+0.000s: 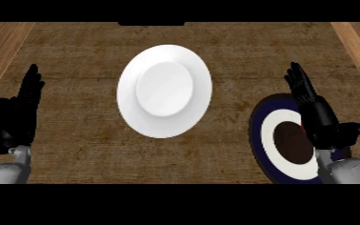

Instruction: Pick the bell pepper from the plate and place it in the plate

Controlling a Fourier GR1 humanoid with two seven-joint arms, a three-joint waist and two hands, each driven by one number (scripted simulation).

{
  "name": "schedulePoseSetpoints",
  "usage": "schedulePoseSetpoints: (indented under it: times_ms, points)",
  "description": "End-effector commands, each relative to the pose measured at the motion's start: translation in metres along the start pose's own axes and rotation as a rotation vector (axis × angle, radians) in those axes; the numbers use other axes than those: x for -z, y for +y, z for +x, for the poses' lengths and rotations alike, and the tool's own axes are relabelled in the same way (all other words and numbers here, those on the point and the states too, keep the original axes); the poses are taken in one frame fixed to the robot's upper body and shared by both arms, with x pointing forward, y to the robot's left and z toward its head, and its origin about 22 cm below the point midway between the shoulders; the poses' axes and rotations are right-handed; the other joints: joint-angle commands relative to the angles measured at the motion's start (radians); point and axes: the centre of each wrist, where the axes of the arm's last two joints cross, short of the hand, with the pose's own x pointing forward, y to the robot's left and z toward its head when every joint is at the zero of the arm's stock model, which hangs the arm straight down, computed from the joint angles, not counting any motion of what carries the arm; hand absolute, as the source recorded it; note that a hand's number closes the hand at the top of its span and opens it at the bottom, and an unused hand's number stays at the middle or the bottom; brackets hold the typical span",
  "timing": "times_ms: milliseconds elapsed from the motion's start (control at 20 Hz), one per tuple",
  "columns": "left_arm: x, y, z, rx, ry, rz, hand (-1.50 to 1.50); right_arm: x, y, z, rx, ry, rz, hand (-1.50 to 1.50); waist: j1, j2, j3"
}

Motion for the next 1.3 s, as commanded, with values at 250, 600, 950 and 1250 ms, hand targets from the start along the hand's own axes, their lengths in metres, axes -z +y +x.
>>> schedulePoseSetpoints:
  times_ms: [250, 600, 950, 1250]
  points:
    - [-0.026, -0.034, -0.033, -0.1, 0.165, -0.109, 0.0, -0.003, -0.053, 0.033, 0.531, -0.427, 0.136, 1.5, -0.057, -0.022, 0.011]
    - [-0.041, -0.062, -0.04, -0.155, 0.219, -0.191, 0.0, -0.049, -0.096, -0.054, 0.067, -0.376, -0.368, 1.5, -0.03, -0.005, 0.014]
    - [-0.044, -0.076, -0.039, -0.152, 0.209, -0.214, 0.0, -0.09, -0.117, -0.097, 0.319, -0.534, -0.065, -1.5, 0.004, -0.003, 0.01]
    - [-0.04, -0.073, -0.035, -0.136, 0.189, -0.238, 0.0, -0.087, -0.171, -0.088, -0.161, -0.457, -0.015, -1.5, 0.015, -0.008, 0.006]
